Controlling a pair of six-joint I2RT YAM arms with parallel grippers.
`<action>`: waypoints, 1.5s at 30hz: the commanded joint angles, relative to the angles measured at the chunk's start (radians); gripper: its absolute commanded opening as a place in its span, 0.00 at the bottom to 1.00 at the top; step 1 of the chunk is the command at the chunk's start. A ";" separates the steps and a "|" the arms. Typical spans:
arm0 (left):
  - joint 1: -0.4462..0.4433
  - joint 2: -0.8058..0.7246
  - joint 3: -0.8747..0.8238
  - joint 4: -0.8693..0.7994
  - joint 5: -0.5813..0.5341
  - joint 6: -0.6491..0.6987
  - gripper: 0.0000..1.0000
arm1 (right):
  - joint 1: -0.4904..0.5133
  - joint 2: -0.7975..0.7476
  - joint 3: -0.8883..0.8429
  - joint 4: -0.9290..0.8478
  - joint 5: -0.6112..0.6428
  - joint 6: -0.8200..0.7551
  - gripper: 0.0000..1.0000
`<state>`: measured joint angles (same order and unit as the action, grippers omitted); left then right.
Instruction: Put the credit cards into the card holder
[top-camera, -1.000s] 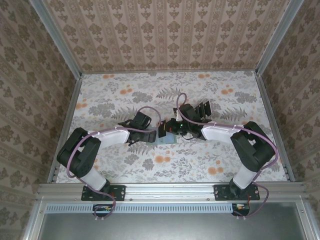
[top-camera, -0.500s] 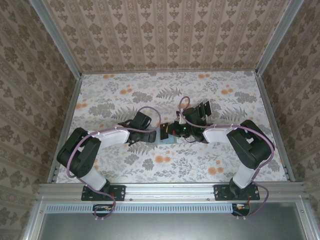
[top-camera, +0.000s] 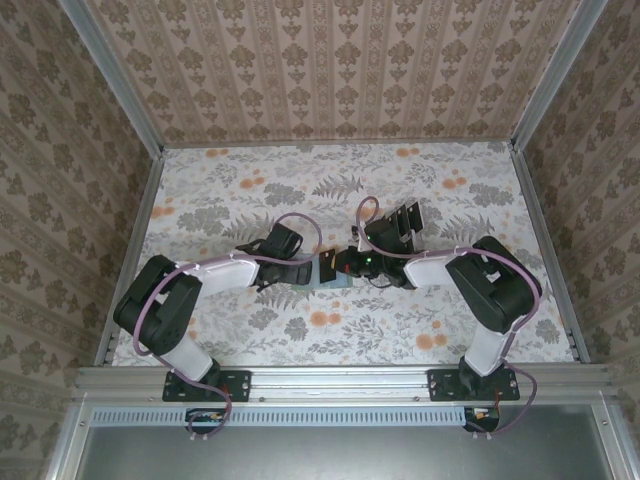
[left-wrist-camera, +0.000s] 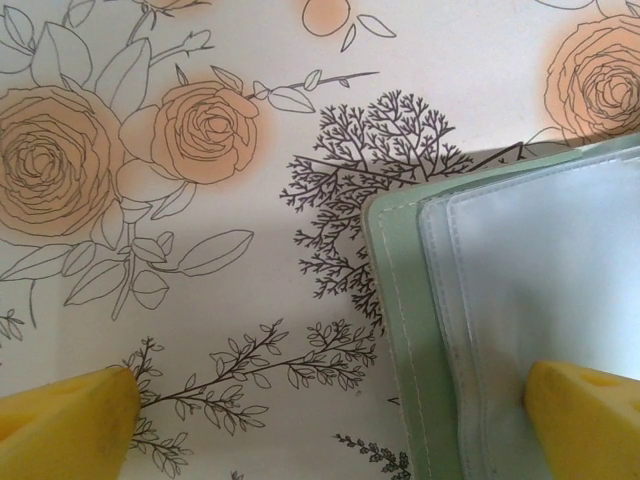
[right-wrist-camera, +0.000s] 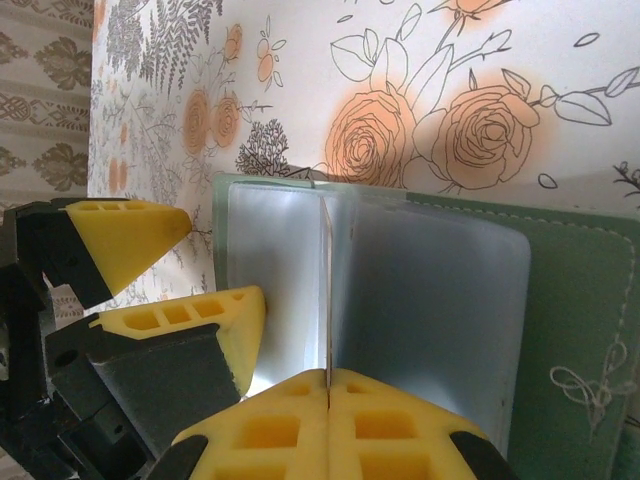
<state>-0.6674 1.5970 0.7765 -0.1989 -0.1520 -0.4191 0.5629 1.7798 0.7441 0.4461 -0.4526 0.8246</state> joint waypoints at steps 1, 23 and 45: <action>-0.003 0.017 -0.016 -0.080 -0.035 -0.001 1.00 | -0.006 0.021 -0.011 0.043 -0.024 0.018 0.00; -0.006 0.022 -0.011 -0.085 -0.036 -0.003 1.00 | -0.008 0.047 -0.040 0.136 -0.066 0.085 0.00; -0.007 0.023 -0.001 -0.091 -0.036 0.002 1.00 | -0.021 0.058 -0.081 0.136 -0.043 0.094 0.00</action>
<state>-0.6674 1.5974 0.7776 -0.2035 -0.1585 -0.4187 0.5484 1.8153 0.6693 0.5846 -0.5053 0.9142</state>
